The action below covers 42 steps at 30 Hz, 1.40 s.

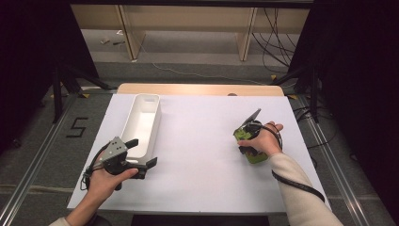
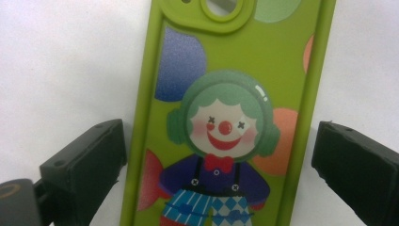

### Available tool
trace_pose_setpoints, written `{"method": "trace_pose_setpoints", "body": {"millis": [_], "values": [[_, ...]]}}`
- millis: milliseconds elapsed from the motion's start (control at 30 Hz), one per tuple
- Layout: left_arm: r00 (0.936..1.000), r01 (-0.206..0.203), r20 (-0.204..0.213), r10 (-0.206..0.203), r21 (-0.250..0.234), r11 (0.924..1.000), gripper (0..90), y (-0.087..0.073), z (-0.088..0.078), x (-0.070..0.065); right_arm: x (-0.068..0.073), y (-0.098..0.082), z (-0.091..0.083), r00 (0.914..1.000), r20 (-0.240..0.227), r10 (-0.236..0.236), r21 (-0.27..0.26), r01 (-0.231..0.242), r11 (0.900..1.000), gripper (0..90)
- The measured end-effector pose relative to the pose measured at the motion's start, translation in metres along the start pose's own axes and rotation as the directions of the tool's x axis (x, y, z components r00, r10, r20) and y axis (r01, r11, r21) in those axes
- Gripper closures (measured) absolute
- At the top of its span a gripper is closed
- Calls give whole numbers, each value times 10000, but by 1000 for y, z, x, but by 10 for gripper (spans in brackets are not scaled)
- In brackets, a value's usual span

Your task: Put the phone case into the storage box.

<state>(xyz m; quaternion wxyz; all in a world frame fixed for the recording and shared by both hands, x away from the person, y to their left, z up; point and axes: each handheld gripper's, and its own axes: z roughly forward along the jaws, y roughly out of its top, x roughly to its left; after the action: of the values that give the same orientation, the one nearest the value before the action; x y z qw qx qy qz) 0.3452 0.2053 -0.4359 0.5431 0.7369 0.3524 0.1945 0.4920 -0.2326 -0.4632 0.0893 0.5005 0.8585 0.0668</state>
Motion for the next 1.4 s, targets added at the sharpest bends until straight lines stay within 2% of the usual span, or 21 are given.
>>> {"method": "trace_pose_setpoints", "body": {"millis": [333,600,833,1400], "values": [[10000,11,1,-11,-9,10000,1,0,0,0,0,0,0,9994,-91,349,97,-348,9993,55],[10000,20,3,-20,-10,10000,1,0,0,0,0,1,0,9988,-232,434,227,-428,9988,80],[10000,14,5,-14,-5,10000,2,0,0,0,-2,2,0,9990,-295,338,292,-329,9990,85],[10000,2,0,-2,3,10000,2,0,0,0,-2,3,-1,9976,-533,437,316,-421,9986,139]]}}
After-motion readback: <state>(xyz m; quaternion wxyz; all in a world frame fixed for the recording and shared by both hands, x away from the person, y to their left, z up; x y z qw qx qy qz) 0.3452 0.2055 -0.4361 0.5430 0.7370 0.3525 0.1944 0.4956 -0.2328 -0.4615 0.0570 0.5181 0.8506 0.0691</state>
